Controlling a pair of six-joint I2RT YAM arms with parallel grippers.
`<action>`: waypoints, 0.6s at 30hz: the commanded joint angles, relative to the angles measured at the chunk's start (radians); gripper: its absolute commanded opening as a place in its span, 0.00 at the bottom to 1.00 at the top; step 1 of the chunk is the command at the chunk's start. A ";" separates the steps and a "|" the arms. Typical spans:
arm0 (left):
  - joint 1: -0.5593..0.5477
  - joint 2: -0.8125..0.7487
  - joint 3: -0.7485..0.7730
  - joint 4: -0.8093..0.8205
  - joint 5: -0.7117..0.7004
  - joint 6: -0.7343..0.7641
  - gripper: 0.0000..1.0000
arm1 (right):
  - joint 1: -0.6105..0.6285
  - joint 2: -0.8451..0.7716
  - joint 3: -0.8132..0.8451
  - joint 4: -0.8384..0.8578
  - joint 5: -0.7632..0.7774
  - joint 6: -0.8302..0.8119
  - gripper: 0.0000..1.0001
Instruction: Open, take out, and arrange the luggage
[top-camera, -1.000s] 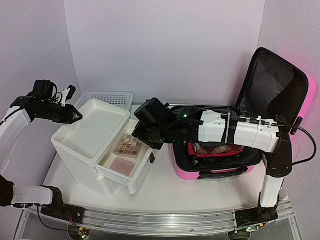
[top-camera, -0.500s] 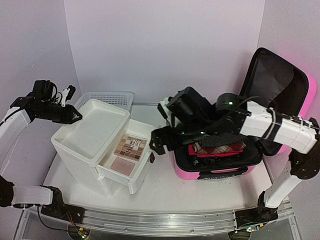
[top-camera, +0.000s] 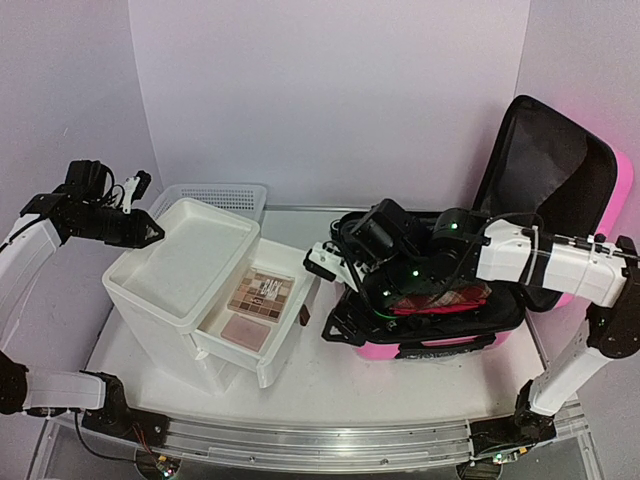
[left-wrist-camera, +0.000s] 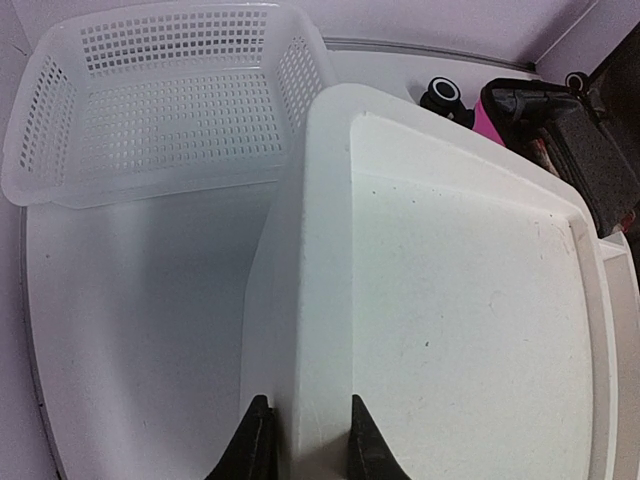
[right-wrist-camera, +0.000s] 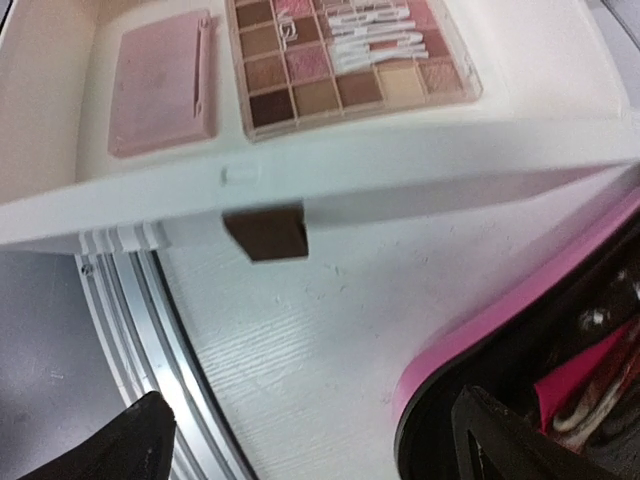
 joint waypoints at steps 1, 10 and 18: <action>-0.006 0.010 -0.073 -0.116 0.126 -0.137 0.00 | -0.021 0.059 0.035 0.215 -0.113 -0.107 0.98; -0.006 0.015 -0.064 -0.117 0.176 -0.142 0.00 | -0.017 0.230 0.153 0.473 -0.148 -0.041 0.98; -0.006 0.003 -0.079 -0.116 0.178 -0.150 0.00 | 0.021 0.355 0.250 0.618 -0.068 -0.028 0.98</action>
